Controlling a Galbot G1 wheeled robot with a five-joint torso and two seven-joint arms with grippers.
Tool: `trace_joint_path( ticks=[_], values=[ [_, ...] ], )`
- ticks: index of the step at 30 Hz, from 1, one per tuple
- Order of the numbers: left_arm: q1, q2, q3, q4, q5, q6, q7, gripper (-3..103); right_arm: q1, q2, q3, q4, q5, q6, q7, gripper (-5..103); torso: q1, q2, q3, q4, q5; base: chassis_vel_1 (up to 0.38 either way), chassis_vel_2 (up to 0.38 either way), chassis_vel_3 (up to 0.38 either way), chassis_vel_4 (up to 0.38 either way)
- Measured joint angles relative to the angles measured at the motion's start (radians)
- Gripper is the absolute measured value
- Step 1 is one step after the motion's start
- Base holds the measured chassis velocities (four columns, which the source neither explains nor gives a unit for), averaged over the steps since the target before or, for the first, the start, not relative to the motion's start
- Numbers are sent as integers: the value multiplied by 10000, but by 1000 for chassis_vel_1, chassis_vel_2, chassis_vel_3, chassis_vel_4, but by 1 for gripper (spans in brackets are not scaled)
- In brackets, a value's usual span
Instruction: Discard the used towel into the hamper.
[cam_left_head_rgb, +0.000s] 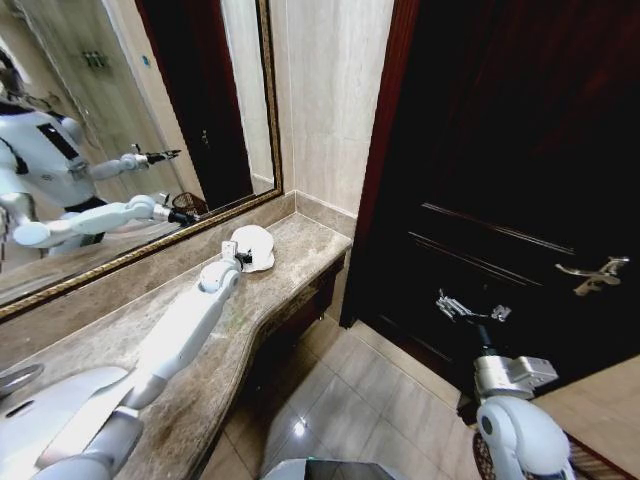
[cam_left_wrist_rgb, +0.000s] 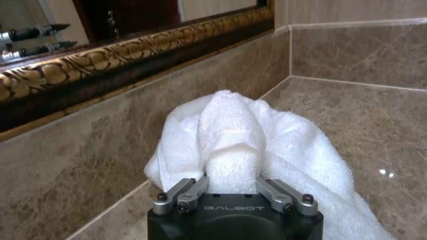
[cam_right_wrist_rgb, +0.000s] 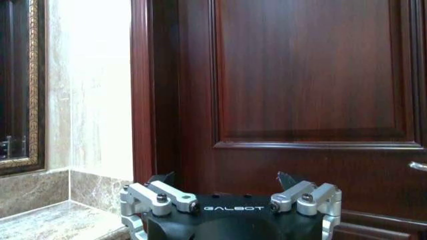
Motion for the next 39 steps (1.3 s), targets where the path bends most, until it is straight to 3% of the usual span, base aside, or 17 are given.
trace_joint_path(
  ticks=[2, 3, 5, 12, 15, 25, 29, 33, 39],
  values=[
    [363, 170, -307, -373, 134, -793, 418, 16, 13, -2, -37, 78, 14, -19, 25, 100, 0, 0, 1, 3, -2, 0, 0, 0, 0],
    [363, 170, -307, -373, 134, -793, 418, 16, 13, -2, -37, 78, 14, -19, 25, 100, 0, 0, 1, 3, -2, 0, 0, 0, 0],
    [890, 325, -826, -987, 300, -1400, 819, 16, 79, -4, -116, 166, 45, -96, 110, 100, 0, 0, 0, 3, -1, 0, 0, 0, 0],
    [2299, 674, -2065, -2897, 184, -1569, 1104, 16, 48, -8, -170, 432, 121, -246, 191, 100, 0, 0, -1, 0, -1, 0, 0, 0, 0],
    [3735, 840, -3211, -4658, 182, -1944, 1313, 16, -52, -12, -167, 570, 132, -232, 170, 100, -1, 0, -3, 2, 0, 0, 0, 0, 0],
    [5767, 768, -4387, -6876, 203, -2090, 1083, 16, -226, 97, -233, 830, 142, -134, 119, 100, -1, 0, -3, 0, 1, 0, 0, 0, 0],
    [7116, 216, -5085, -8437, 230, -1996, 970, 16, -462, 82, -119, 1335, 461, -598, 196, 100, -1, 1, -3, 0, 2, 0, 0, 0, 0],
    [7567, -100, -5311, -8920, 266, -1980, 851, 16, -585, 45, -6, 1476, 475, -693, 195, 100, -2, 1, -4, 0, 3, 0, 0, 0, 0],
    [8322, -625, -5766, -9487, 1292, -1937, 807, 16, -898, 4, 205, 1646, 479, -671, 179, 100, -1, 1, -2, -2, 2, 0, 0, 0, 0]
  ],
)
